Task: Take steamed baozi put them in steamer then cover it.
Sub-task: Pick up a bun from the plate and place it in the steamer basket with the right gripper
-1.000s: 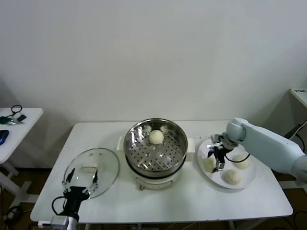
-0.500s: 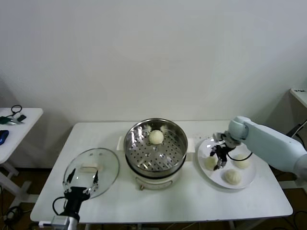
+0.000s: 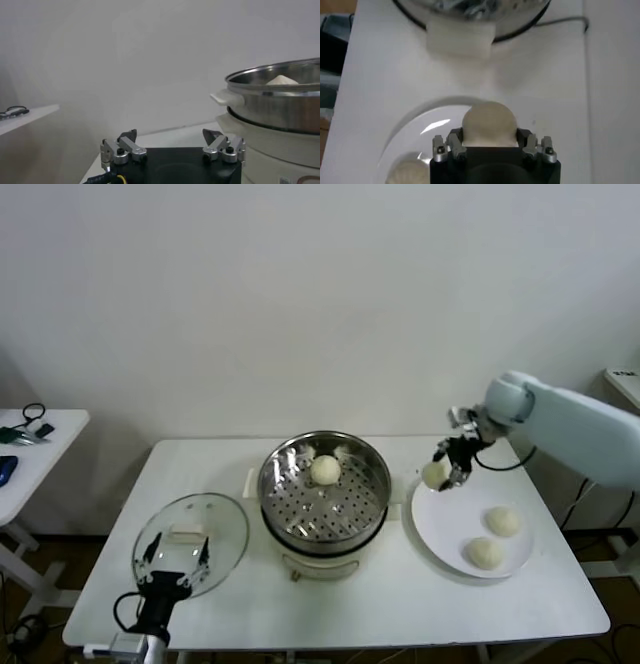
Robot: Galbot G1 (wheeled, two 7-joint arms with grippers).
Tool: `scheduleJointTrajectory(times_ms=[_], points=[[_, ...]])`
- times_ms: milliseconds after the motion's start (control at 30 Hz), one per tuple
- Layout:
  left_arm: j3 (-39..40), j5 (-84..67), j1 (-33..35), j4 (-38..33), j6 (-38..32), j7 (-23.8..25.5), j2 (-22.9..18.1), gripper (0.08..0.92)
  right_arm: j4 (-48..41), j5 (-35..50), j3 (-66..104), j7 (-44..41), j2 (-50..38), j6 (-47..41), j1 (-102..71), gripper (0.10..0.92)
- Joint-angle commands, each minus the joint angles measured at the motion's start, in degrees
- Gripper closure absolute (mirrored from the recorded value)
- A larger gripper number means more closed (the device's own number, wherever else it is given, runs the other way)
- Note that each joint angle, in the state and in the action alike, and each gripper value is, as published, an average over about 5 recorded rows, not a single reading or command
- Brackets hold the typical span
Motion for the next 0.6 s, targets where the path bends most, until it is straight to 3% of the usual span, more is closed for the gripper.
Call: scheduleJointTrajectory(times_ms=[33, 367, 600], points=[[0.36, 0.05, 0.00, -0.31, -0.10, 0.04, -0.01, 0.177, 4.65, 14.78, -11.65, 0.47, 4.51, -1.98, 17.19, 0.347], [1.50, 0.64, 0.75, -1.77, -0.56, 0.10, 0.44, 0.177, 5.50, 23.38, -11.25, 5.96, 18.91, -6.52, 15.35, 0.347], [1.19, 0.66, 1.87, -1.97, -1.08, 0.07, 0.69, 0.177, 2.92, 22.22, -10.49, 9.30, 27.71, -7.92, 9.61, 0.346]])
